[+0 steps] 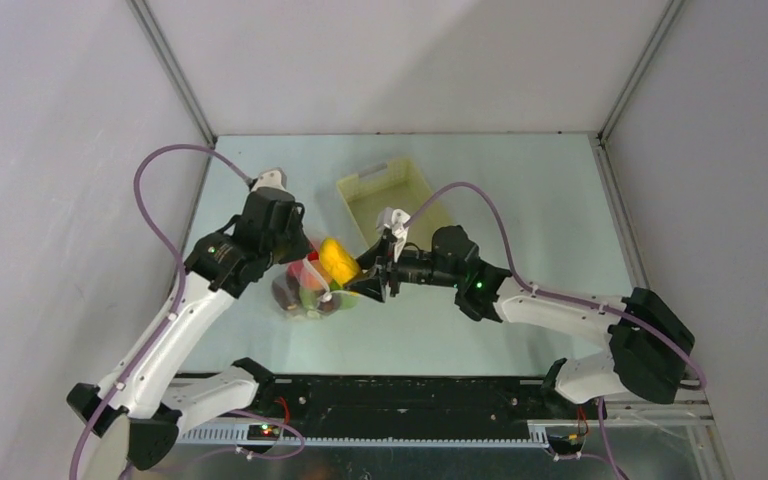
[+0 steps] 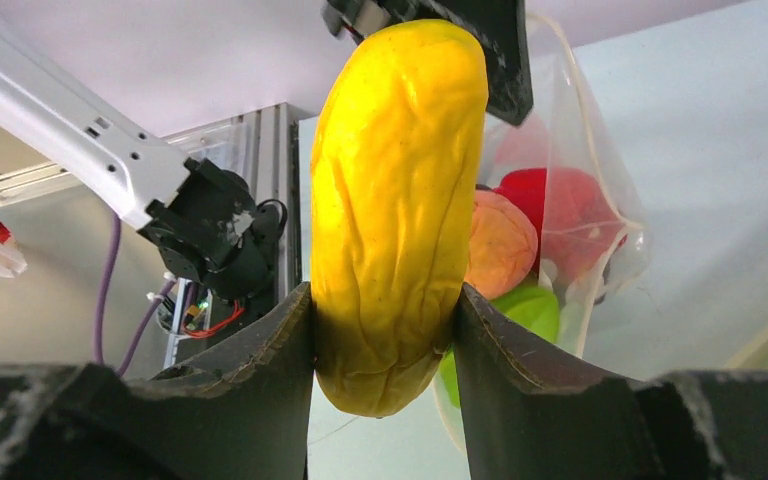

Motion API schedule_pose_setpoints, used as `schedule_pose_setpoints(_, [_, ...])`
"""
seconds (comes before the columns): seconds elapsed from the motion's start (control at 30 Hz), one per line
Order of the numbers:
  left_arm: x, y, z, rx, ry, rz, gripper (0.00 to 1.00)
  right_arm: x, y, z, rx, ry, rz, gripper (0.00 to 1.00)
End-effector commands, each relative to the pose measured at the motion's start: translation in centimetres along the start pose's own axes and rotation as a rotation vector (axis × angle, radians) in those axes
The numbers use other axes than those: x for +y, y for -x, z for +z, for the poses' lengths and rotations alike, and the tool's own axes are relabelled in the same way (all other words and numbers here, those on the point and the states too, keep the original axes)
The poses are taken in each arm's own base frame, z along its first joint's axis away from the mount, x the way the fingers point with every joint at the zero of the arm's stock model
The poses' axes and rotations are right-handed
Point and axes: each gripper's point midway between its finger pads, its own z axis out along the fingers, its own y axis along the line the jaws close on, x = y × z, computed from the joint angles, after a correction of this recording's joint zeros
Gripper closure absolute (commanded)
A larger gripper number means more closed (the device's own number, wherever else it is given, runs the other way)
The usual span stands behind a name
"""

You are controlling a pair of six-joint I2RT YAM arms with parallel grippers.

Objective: Place the food in the zip-top bag and seal the zipper
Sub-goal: Place the fake fruit in the zipper food storage bag.

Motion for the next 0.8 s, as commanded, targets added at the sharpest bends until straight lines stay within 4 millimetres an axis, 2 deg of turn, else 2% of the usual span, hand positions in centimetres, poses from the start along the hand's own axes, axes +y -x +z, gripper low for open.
schedule_pose_setpoints(0.0, [-1.7, 2.6, -2.5, -0.096, -0.114, -0.053, 1.00, -1.7, 0.5, 1.5, -0.041, -0.069, -0.032, 0.81])
schedule_pose_setpoints(0.27, [-1.9, 2.6, -3.9, -0.106, -0.160, -0.051, 1.00, -4.9, -1.5, 3.5, 0.031, -0.197, 0.048, 0.80])
schedule_pose_setpoints(0.3, [-2.0, 2.6, -4.0, -0.106, -0.166, -0.051, 1.00, -5.5, -2.5, 3.5, 0.065, -0.228, 0.062, 0.80])
schedule_pose_setpoints(0.37, [-1.9, 2.3, -4.0, -0.105, -0.172, -0.054, 1.00, -6.3, -3.2, 3.7, 0.090, -0.282, 0.078, 0.79])
schedule_pose_setpoints(0.47, [-2.0, 2.1, -4.1, -0.100, -0.182, -0.064, 1.00, -6.7, -3.7, 4.0, 0.116, -0.314, 0.090, 0.77])
schedule_pose_setpoints(0.63, [-2.1, 2.0, -4.5, -0.106, -0.200, -0.074, 1.00, -7.6, -5.9, 3.8, 0.221, -0.390, 0.115, 0.72])
schedule_pose_setpoints(0.77, [-2.1, 2.2, -4.7, -0.121, -0.210, -0.081, 1.00, -7.4, -7.3, 3.5, 0.285, -0.390, 0.129, 0.70])
